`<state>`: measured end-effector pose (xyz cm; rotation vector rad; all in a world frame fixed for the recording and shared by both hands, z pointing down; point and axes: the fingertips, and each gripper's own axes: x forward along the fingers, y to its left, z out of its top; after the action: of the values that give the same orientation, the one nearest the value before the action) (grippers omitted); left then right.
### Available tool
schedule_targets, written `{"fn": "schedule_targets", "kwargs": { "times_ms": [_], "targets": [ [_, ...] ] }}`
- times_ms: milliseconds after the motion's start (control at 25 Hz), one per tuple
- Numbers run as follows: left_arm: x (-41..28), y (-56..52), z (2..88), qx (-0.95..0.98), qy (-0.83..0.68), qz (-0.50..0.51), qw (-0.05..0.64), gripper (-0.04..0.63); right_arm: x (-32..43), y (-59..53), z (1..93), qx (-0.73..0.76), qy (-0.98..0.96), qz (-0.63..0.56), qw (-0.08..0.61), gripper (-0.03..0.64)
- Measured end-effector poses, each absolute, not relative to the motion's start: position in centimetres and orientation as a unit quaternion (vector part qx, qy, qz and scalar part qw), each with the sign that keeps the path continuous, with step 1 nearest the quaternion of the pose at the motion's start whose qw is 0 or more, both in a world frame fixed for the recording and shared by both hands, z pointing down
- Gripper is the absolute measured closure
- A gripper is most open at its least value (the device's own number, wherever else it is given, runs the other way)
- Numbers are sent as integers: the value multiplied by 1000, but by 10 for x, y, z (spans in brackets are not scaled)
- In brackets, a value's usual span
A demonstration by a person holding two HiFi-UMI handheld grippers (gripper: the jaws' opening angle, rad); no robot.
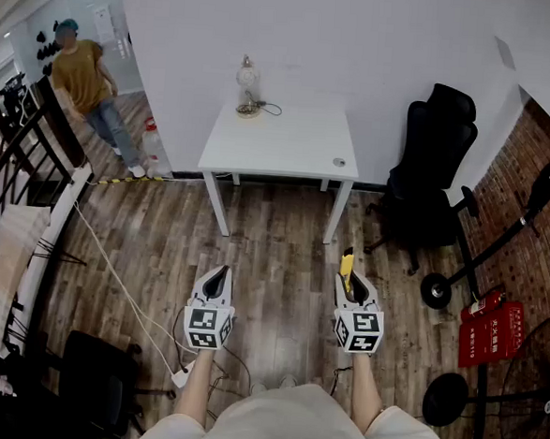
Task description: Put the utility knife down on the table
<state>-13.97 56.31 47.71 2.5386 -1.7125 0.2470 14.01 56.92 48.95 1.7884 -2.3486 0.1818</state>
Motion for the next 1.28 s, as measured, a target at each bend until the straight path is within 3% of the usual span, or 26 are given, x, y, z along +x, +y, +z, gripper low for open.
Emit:
{"fn": "schedule_targets", "kwargs": {
  "times_ms": [880,1280],
  "targets": [
    [-93,557,490,822,-562,86,37,589,169,556,501,581,-806,63,92,508],
    [-101,504,507,820,-564,85,47,589,159,504,517,576,-808,69,102,508]
  ]
}}
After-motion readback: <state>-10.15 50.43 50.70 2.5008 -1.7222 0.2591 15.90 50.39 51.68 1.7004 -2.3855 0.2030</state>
